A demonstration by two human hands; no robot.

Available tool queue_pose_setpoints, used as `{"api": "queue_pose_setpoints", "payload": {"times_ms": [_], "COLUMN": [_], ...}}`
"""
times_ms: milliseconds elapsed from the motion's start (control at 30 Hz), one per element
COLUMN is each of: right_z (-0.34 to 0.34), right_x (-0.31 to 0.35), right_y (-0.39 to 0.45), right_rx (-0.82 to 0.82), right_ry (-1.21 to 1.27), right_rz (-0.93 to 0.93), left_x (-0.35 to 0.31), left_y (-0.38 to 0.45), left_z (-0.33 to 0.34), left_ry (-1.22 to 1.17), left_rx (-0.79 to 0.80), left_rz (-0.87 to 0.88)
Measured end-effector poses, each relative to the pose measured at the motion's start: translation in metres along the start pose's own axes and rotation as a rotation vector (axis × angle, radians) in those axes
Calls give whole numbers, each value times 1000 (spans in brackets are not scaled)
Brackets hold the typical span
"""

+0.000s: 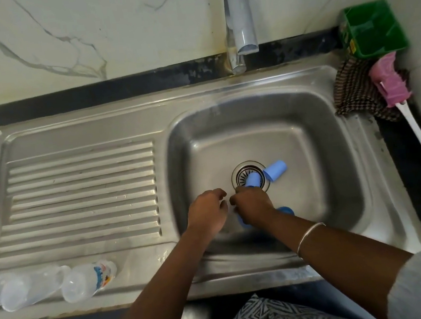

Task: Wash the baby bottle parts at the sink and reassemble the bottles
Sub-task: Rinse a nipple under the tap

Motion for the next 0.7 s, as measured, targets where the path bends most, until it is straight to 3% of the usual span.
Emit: {"api": "queue_pose_setpoints", "payload": {"times_ms": [133,400,533,700], "right_z": [-7,-10,-12,-25], "right_x": [-4,-45,-54,-68], "right_y": [-3,-22,-29,-39], "right_rx": [-92,-229,-196,-178], "right_ry": [134,1089,1504,1573], "right_rz": [-18,253,296,315], "left_x": [5,-9,-20,-40], "left_y": [7,13,19,18], "left_z": [4,6,3,-9], "left_ry": [-95,-350,-377,-334], "left_rx": [25,42,56,41], "left_rz": [7,119,171,273]}}
Point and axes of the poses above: each hand's wrist, its own y-axis towards the middle knuckle, its own z-axis out of the palm, x = y × z, the point moved 9 cm from there along y, towards the middle knuckle, and after that the axes turned 11 degrees about x, right-handed, at the moved point
